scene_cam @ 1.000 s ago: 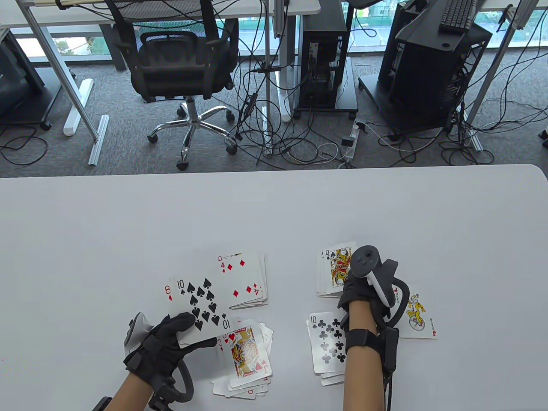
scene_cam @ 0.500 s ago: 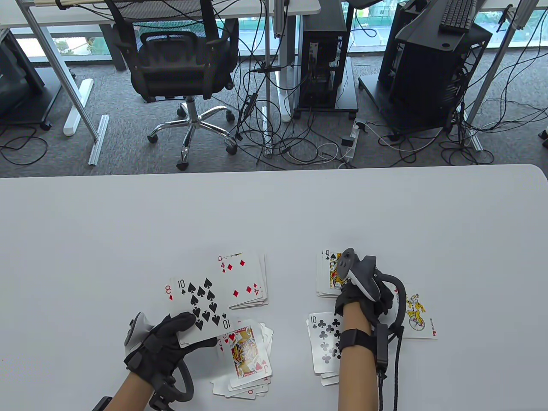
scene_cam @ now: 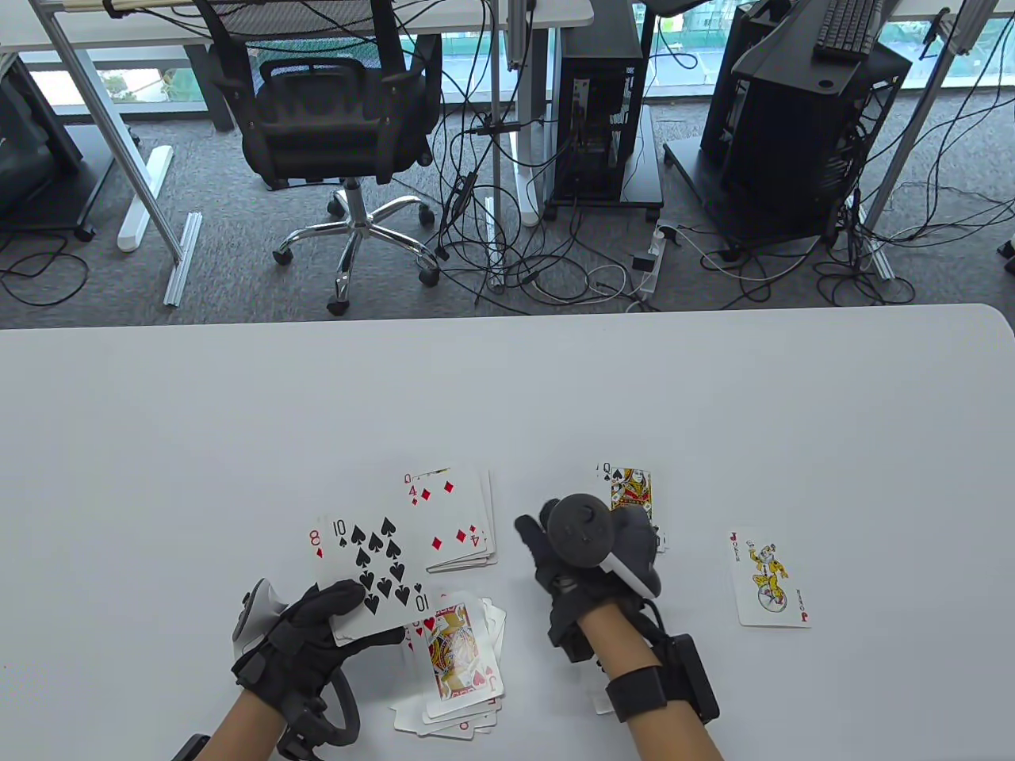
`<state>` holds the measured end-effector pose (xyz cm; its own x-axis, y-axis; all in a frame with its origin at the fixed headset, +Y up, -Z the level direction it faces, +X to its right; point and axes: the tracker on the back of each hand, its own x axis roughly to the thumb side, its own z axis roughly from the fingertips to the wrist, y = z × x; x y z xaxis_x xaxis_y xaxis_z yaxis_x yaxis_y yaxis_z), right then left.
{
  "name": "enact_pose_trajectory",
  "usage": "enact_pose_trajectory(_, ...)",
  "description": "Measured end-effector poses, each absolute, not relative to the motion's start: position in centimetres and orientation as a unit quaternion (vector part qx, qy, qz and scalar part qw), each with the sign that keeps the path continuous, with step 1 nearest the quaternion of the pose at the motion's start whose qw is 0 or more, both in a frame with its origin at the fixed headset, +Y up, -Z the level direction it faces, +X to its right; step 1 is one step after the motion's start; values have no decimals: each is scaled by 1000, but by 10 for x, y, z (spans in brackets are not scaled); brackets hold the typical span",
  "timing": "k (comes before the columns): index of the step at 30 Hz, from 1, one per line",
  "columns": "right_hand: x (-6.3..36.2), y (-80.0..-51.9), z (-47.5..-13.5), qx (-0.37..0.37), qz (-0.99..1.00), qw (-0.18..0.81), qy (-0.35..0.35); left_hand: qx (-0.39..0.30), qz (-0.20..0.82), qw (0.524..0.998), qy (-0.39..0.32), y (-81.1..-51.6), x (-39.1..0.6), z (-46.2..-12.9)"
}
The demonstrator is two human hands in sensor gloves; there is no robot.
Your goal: Playing card suit sorting
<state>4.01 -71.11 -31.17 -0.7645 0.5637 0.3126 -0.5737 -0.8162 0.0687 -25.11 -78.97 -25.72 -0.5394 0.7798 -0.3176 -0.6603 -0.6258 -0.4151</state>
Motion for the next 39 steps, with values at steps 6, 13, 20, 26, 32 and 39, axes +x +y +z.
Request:
enact_pose_trajectory(6,-12,-722,-276,250,869,428,12,-244,867,416,-124,-790,-251,-257)
enact_pose_trajectory(13,-29,-725,-270,246,839,484,16,-246,865,416,-134,-788,-249,-256)
enact_pose_trajectory(20,-22,-732,-272,200,797,570,21,-246,865,414,-139,-788,-248,-256)
enact_pose_trajectory(26,-7,-729,-279,175,826,536,-1,-243,863,421,-138,-787,-249,-257)
enact_pose_trajectory(32,25,-728,-293,125,817,562,12,-242,866,416,-137,-788,-249,-257)
enact_pose_trajectory(39,83,-724,-323,109,762,635,-57,-241,867,414,-136,-788,-249,-257)
